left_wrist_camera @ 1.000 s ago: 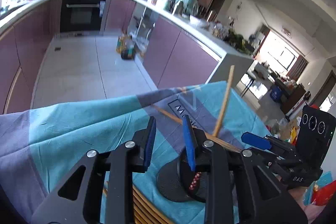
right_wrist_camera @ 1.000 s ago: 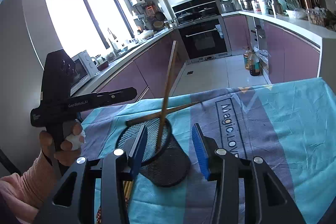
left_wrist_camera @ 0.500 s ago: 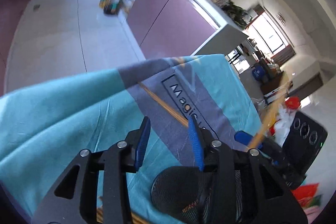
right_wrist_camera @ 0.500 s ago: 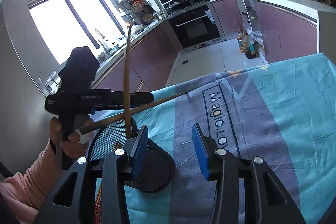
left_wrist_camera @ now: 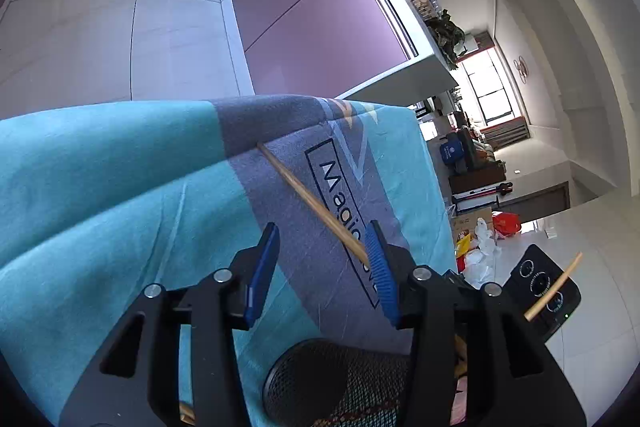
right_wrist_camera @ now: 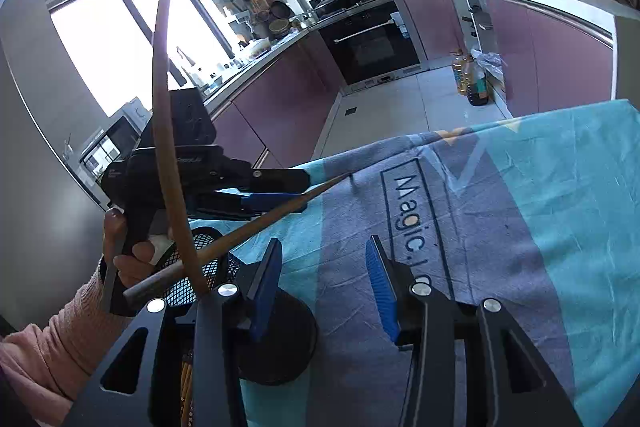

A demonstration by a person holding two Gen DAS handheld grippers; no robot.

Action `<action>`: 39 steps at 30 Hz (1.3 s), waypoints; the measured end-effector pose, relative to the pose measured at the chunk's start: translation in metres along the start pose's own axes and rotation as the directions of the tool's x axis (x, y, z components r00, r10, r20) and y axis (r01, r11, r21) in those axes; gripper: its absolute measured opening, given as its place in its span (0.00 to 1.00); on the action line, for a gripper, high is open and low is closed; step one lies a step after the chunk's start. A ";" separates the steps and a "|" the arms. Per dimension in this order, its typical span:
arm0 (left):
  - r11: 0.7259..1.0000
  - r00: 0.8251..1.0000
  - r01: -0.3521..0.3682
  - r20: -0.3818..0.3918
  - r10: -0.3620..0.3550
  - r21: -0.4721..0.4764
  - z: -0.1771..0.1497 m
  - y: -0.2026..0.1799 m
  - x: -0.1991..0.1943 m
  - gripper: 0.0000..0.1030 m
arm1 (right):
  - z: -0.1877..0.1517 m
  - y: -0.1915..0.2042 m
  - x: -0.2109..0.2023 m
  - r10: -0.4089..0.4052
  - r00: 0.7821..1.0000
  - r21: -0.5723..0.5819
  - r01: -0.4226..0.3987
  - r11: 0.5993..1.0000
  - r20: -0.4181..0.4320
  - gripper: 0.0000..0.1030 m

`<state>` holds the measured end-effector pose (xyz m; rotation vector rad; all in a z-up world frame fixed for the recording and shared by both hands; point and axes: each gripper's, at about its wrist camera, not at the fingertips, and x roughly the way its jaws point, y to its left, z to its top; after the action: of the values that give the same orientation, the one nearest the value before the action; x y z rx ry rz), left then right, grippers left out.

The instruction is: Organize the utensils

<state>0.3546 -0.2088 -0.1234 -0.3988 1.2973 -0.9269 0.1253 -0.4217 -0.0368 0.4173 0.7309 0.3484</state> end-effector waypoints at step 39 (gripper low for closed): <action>0.930 0.928 -0.158 0.372 0.024 0.332 -0.043 -0.119 -0.115 0.07 | 0.002 0.009 -0.019 -0.026 0.999 -0.027 0.027 0.999 0.046 0.41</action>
<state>0.2732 -0.1817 0.0240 -0.2065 0.7811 -0.9354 0.1119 -0.4225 -0.0202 0.3883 0.6864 0.3226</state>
